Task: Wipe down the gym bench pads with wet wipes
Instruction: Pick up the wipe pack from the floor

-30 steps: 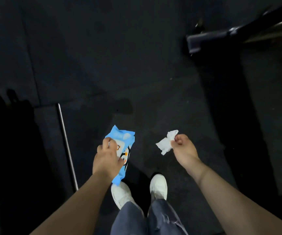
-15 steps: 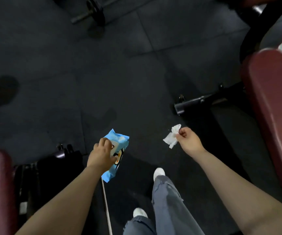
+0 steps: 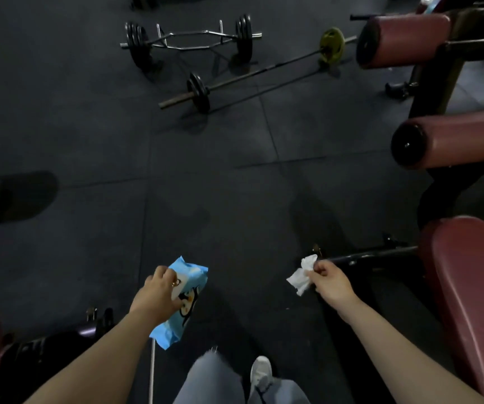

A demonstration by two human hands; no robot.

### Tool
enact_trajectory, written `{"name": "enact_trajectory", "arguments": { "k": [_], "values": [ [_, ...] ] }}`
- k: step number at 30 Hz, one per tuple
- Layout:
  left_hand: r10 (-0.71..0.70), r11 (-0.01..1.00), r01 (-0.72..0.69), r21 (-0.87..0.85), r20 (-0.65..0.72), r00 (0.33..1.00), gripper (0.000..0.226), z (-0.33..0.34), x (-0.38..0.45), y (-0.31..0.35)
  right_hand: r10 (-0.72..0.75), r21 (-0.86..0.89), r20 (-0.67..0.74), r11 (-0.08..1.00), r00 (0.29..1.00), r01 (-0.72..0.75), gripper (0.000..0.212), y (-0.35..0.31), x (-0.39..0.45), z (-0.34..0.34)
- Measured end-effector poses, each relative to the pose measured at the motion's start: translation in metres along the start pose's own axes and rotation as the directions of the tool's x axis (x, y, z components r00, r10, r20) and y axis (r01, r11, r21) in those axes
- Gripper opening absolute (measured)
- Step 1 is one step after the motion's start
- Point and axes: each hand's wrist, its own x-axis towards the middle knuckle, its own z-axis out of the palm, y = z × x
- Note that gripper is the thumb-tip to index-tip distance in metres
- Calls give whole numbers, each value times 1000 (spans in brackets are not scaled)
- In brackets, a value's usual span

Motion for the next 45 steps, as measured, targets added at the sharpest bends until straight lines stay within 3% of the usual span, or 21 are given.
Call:
{"name": "enact_trajectory", "arguments": {
  "k": [9, 17, 25, 30, 37, 40, 45],
  "values": [
    [68, 998, -68, 8, -8, 998, 42, -81, 184, 22, -16, 43, -59, 999, 998, 18, 8, -117, 140, -1],
    [161, 987, -160, 30, -34, 986, 43, -190, 359, 28, 17, -98, -153, 995, 988, -32, 10, -231, 259, 4],
    [264, 964, -265, -9, -38, 964, 43, -282, 525, 62, 60, -21, -197, 998, 979, -65, 5, -329, 382, -8],
    [347, 936, -349, -38, -45, 937, 39, -329, 639, 104, 64, 52, -227, 997, 972, -54, 6, -384, 485, -32],
    [399, 909, -401, -116, -39, 916, 43, -421, 781, 172, 182, 253, -268, 961, 946, -114, 9, -455, 620, -83],
    [469, 859, -471, -199, -62, 881, 53, -461, 838, 208, 216, 314, -311, 943, 926, -114, 10, -477, 665, -109],
    [572, 804, -575, -156, -63, 818, 52, -503, 937, 295, 322, 394, -369, 904, 872, -167, 8, -491, 734, -151]
  ]
}}
